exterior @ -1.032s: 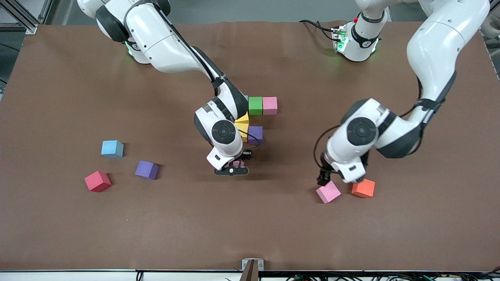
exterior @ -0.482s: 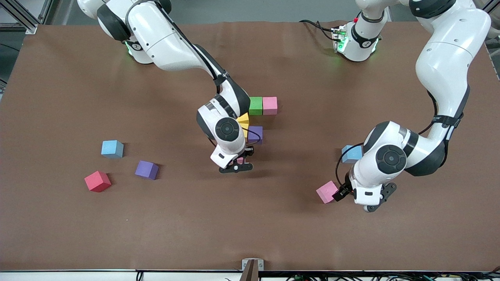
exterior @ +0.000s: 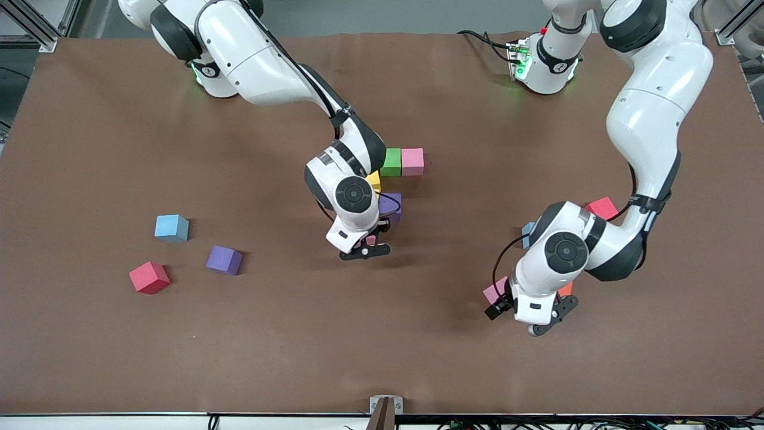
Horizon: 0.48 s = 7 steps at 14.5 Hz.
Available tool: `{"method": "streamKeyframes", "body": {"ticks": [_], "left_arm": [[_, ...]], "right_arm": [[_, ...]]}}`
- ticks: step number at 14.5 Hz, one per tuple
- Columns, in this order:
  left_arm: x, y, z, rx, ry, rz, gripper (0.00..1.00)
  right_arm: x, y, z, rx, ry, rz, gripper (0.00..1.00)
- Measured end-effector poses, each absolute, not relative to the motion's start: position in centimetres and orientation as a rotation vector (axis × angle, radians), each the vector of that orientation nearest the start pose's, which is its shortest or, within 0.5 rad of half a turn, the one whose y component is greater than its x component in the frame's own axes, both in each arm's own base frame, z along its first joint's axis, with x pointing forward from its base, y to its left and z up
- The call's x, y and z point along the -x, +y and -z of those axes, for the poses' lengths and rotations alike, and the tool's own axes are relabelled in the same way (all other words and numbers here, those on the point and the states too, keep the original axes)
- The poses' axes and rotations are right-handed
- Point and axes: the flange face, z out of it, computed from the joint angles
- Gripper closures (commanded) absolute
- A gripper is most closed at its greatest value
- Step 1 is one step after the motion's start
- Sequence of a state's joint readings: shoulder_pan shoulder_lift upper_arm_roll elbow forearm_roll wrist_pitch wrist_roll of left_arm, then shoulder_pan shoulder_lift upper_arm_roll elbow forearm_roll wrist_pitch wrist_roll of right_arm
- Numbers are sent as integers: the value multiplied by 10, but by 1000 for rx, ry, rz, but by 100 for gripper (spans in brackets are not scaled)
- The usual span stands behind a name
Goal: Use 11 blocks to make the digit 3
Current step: 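Lower the pink cube beside the yellow cubes while the left gripper grasps pink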
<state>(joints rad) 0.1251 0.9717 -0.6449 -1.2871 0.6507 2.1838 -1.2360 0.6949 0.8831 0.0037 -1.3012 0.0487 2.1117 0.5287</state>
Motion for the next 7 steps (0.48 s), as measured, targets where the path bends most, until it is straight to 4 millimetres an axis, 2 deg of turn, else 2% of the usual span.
{"method": "streamKeyframes", "body": {"ticks": [2, 4, 7], "left_arm": [[-721, -225, -227, 3033, -985, 163, 0], [-724, -217, -227, 3022, -1000, 169, 0], [-725, -215, -228, 3020, -1005, 171, 0]], "right_arm": [[-559, 480, -203, 3140, -240, -134, 79], [-556, 484, -203, 3141, -252, -135, 78], [-551, 489, -203, 3140, -268, -137, 76]]}}
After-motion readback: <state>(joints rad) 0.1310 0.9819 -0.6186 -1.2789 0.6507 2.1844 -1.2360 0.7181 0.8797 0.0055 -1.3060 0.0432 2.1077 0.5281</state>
